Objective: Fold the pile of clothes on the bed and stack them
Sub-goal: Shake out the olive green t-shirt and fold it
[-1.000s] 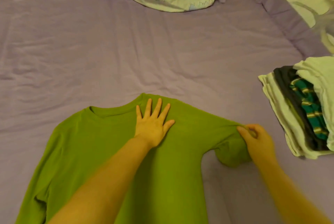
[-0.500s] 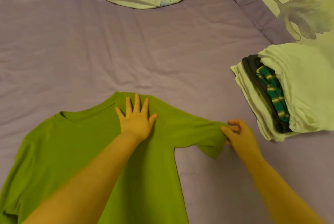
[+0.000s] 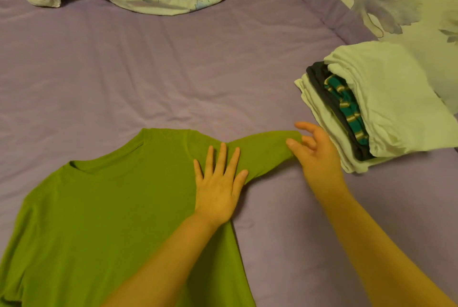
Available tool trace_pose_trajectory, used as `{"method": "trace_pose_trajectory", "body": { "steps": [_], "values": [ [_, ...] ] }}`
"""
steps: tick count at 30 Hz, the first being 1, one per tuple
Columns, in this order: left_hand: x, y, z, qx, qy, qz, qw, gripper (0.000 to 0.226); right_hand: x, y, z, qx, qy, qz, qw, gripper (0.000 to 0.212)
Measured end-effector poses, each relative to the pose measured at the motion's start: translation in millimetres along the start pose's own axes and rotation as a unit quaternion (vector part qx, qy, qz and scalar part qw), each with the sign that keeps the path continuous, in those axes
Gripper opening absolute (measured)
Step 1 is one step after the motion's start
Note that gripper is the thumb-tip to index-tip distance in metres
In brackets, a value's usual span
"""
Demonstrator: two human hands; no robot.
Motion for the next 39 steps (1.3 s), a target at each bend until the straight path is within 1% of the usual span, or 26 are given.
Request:
{"method": "trace_pose_trajectory", "body": {
  "steps": [3, 5, 6, 9, 13, 14, 16, 17, 18, 20, 21, 22, 23, 24, 25, 27, 28, 29, 30, 31, 33, 35, 36, 37, 38, 39],
  "values": [
    [0, -11, -2, 0.037, 0.021, -0.038, 0.998, 0.058, -23, 11, 20, -0.062, -0.077, -0.024, 0.995, 0.033],
    [0, -20, -4, 0.079, 0.025, -0.067, 0.994, 0.058, -37, 15, 39, -0.113, -0.134, -0.049, 0.983, 0.042],
    [0, -23, -5, 0.095, 0.018, -0.071, 0.993, 0.059, -41, 16, 46, -0.134, -0.147, -0.053, 0.979, 0.045],
    [6, -26, -5, 0.112, -0.003, -0.059, 0.992, 0.060, -33, 14, 58, -0.158, -0.144, -0.021, 0.977, 0.048],
    [30, -10, -8, 0.079, -0.019, -0.008, 0.997, 0.055, -9, 4, 67, -0.188, -0.118, 0.009, 0.975, 0.052],
    [40, -2, -10, 0.076, -0.017, 0.003, 0.997, 0.057, -2, 0, 68, -0.204, -0.104, -0.004, 0.973, 0.055],
    [64, 9, -15, 0.077, -0.020, 0.007, 0.997, 0.067, 6, -9, 72, -0.232, -0.086, -0.072, 0.966, 0.062],
    [76, 14, -17, 0.070, -0.023, -0.018, 0.997, 0.067, 8, -13, 73, -0.230, -0.088, -0.104, 0.964, 0.061],
    [86, 19, -18, 0.052, -0.020, -0.051, 0.997, 0.062, 10, -13, 74, -0.223, -0.094, -0.119, 0.963, 0.053],
    [99, 30, -21, 0.007, -0.005, -0.095, 0.995, 0.045, 12, -9, 71, -0.198, -0.090, -0.108, 0.970, 0.025],
    [103, 35, -23, -0.002, 0.002, -0.101, 0.995, 0.036, 13, -5, 69, -0.174, -0.084, -0.094, 0.977, 0.016],
    [105, 39, -23, -0.001, 0.006, -0.098, 0.995, 0.026, 12, -1, 68, -0.141, -0.084, -0.077, 0.983, 0.012],
    [107, 43, -23, -0.009, 0.014, -0.095, 0.995, 0.016, 12, 3, 66, -0.100, -0.093, -0.058, 0.989, 0.011],
    [107, 46, -23, -0.045, 0.033, -0.102, 0.993, 0.006, 12, 7, 65, -0.063, -0.110, -0.040, 0.991, 0.011],
    [107, 48, -22, -0.104, 0.059, -0.121, 0.985, 0.003, 11, 9, 65, -0.043, -0.129, -0.026, 0.990, 0.012],
    [106, 47, -19, -0.217, 0.114, -0.154, 0.957, 0.008, 10, 11, 66, -0.028, -0.151, -0.019, 0.988, 0.016],
    [106, 46, -16, -0.248, 0.125, -0.153, 0.948, 0.006, 9, 10, 67, -0.004, -0.155, -0.019, 0.988, 0.018],
    [105, 46, -14, -0.262, 0.126, -0.145, 0.946, 0.004, 9, 10, 66, 0.027, -0.157, -0.018, 0.987, 0.022],
    [104, 45, -13, -0.269, 0.126, -0.134, 0.945, 0.004, 8, 10, 65, 0.045, -0.153, -0.017, 0.987, 0.031],
    [104, 43, -12, -0.282, 0.130, -0.122, 0.943, 0.005, 10, 11, 65, 0.040, -0.143, -0.009, 0.989, 0.040],
    [101, 39, -12, -0.316, 0.137, -0.107, 0.933, 0.007, 15, 15, 64, -0.030, -0.123, 0.021, 0.992, 0.051],
    [93, 34, -9, -0.326, 0.121, -0.087, 0.933, 0.006, 20, 16, 64, -0.105, -0.116, 0.044, 0.987, 0.054],
    [87, 31, -8, -0.316, 0.098, -0.073, 0.941, 0.014, 20, 14, 63, -0.141, -0.110, 0.039, 0.983, 0.053],
    [78, 28, -7, -0.292, 0.066, -0.064, 0.952, 0.029, 17, 10, 62, -0.191, -0.097, 0.026, 0.976, 0.051],
    [67, 23, -7, -0.259, 0.037, -0.053, 0.964, 0.044, 12, 6, 60, -0.262, -0.072, 0.011, 0.962, 0.048],
    [56, 18, -8, -0.210, 0.013, -0.033, 0.977, 0.057, 5, 1, 55, -0.341, -0.029, -0.006, 0.940, 0.044]
  ]
}}
Point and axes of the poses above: each hand's wrist, its own x-axis towards the middle knuckle, its own y-axis out of the back of the hand, z = x × y, the point moved 3 cm from there along x, towards the middle knuckle, and after that the axes turned 15 degrees about y, right-handed, at the moved point
